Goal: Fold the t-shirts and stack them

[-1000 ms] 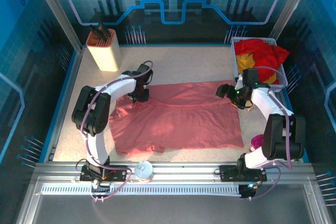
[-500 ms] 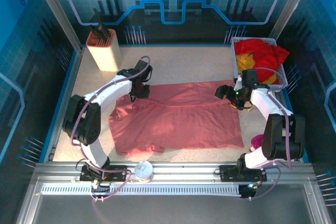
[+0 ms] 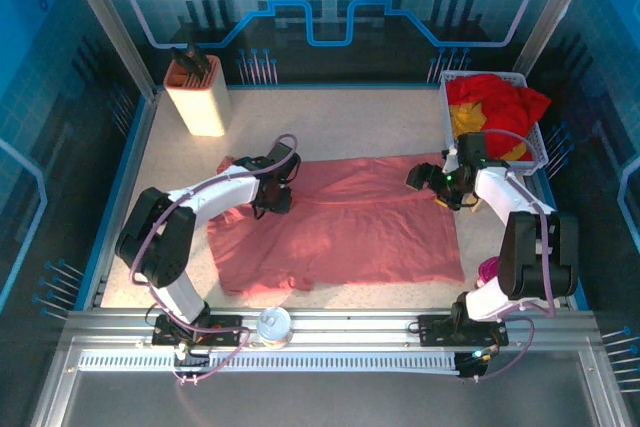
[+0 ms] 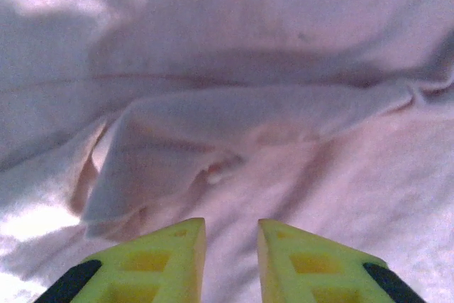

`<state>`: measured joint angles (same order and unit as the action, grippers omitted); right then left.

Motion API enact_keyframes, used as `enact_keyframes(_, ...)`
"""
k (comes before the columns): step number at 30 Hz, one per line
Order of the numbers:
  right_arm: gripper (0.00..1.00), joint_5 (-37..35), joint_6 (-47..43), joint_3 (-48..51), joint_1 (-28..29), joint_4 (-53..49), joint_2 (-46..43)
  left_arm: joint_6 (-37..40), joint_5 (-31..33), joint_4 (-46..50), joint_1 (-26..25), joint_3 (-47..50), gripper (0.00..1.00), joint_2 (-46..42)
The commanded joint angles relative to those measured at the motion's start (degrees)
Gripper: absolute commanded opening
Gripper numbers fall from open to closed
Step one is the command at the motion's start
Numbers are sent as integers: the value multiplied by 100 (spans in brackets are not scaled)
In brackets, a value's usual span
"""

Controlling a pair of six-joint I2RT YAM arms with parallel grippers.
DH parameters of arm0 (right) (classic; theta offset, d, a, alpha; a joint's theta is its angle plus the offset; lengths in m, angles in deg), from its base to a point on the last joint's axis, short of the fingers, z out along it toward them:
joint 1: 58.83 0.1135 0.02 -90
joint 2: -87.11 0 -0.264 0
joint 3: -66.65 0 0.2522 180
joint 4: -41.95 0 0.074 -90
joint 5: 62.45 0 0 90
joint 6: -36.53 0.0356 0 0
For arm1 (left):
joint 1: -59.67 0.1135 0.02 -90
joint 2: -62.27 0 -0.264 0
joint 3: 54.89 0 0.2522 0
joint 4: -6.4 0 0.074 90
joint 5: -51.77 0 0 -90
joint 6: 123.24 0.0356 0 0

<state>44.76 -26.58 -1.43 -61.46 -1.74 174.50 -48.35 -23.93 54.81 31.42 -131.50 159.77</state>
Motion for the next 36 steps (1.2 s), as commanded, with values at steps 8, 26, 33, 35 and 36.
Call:
enact_keyframes(8, 93, 96, -73, 41, 76, 35, -21, 10, 331, -289, 9, -164, 31, 523)
enact_keyframes(26, 93, 107, -76, 36, 78, 31, -30, -9, 649, -315, 16, -298, 18, 686)
enact_keyframes(33, 93, 122, -81, 28, 71, 47, 16, -42, 664, -47, 13, -332, 3, 588)
enact_keyframes(35, 93, 129, -81, 36, 73, 49, 17, -113, 635, 127, 7, -323, 0, 486)
enact_keyframes(36, 93, 125, -84, 37, 71, 49, 17, -169, 578, 229, -8, -324, 0, 426)
